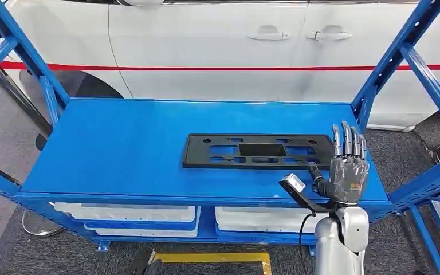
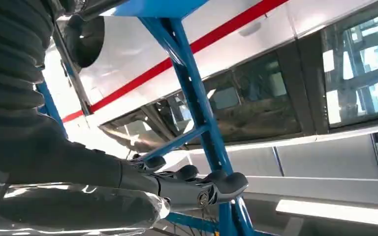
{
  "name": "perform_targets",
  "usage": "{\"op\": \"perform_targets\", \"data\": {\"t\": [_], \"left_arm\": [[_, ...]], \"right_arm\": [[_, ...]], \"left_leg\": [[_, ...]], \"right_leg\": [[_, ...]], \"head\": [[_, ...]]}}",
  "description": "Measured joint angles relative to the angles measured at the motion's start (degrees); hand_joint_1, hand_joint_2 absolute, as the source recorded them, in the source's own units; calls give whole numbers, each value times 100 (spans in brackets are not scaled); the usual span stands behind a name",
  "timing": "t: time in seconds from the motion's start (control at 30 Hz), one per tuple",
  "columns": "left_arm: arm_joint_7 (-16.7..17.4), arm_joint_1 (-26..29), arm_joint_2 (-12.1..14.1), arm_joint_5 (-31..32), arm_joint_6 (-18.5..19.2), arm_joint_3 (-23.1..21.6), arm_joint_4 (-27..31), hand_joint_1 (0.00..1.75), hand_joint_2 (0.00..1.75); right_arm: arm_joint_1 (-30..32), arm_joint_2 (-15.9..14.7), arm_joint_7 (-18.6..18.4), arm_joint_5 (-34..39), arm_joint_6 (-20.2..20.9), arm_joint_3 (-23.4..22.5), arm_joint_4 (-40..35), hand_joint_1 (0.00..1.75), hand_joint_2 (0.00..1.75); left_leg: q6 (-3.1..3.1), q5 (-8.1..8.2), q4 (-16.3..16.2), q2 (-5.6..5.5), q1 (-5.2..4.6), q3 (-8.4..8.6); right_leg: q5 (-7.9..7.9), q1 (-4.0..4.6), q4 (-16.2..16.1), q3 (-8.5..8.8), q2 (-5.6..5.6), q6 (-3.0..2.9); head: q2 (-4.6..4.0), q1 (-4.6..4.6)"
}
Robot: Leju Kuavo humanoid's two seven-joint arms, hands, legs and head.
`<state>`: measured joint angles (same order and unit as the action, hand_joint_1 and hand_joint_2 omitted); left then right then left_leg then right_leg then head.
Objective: Take the parts from the cabinet and place them on the table.
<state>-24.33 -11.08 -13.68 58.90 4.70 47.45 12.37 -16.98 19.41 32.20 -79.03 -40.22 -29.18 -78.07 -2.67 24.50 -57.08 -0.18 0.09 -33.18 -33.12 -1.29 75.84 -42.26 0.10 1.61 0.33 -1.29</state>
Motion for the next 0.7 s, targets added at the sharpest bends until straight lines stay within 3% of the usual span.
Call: {"op": "perform_targets", "data": {"t": [0.03,0.1,0.13,0.27,0.33,0.43,0.47,0.5,0.53,0.6,0.63,0.7], "left_arm": [[0,3,-7,0,2,-2,0,0,0],[0,-4,-13,-2,2,-9,0,0,0],[0,-5,-15,-2,0,-11,0,0,0],[15,-11,-13,-9,-7,-13,0,0,0],[18,-17,-13,-9,-15,-13,0,0,0],[33,-12,-13,-9,-18,-15,0,0,0],[33,1,-13,-9,-18,-15,0,0,0],[33,8,-13,-9,-17,-15,0,0,0],[33,9,-13,-11,-24,-15,0,0,0],[35,-2,-11,-13,-31,-15,0,0,0],[33,-7,-11,-13,-31,-15,0,0,0],[35,-24,-11,-13,-31,-15,0,0,0]], "right_arm": [[-4,0,2,9,0,-2,0,0,175],[-19,0,2,39,0,-2,-2,0,175],[-37,0,2,48,0,-4,0,0,175],[-53,2,24,79,0,-31,-2,0,175],[-94,2,68,234,0,-55,-2,0,175],[-156,2,234,533,0,-193,2,0,175],[-164,2,308,553,2,-260,6,0,175],[-164,2,387,551,2,-302,7,0,175],[-167,2,457,533,2,-341,7,0,175],[-185,2,509,503,2,-402,7,0,175],[-197,2,511,498,2,-413,7,0,175],[-215,2,524,492,2,-455,7,0,175]], "left_leg": [[7,12,-14,-2,0,4],[40,51,-72,-8,1,11],[68,80,-117,-11,-14,-15],[180,102,-142,-14,-25,-36],[252,242,-301,-10,-14,-95],[352,889,-1589,-7,46,-687],[367,971,-1923,-6,54,-850],[369,905,-1960,-6,56,-882],[362,705,-1706,-6,56,-778],[306,140,-625,-5,54,-249],[264,69,-174,-4,45,-59],[223,101,-135,-13,4,-26]], "right_leg": [[232,1,-322,148,0,-9],[723,0,-1322,653,-6,-39],[669,12,-1603,787,-6,-72],[699,58,-1615,749,11,-179],[730,0,-1665,781,0,-244],[721,4,-1663,775,-19,-281],[720,5,-1661,774,-20,-281],[718,4,-1661,777,-18,-280],[715,2,-1660,785,-13,-275],[699,2,-1660,824,-3,-252],[691,0,-1662,834,-5,-236],[694,30,-1662,814,-4,-163]], "head": [[0,2],[0,0],[0,2],[0,2],[0,7],[0,7],[0,9],[0,7],[0,9],[0,9],[0,7],[0,7]]}}
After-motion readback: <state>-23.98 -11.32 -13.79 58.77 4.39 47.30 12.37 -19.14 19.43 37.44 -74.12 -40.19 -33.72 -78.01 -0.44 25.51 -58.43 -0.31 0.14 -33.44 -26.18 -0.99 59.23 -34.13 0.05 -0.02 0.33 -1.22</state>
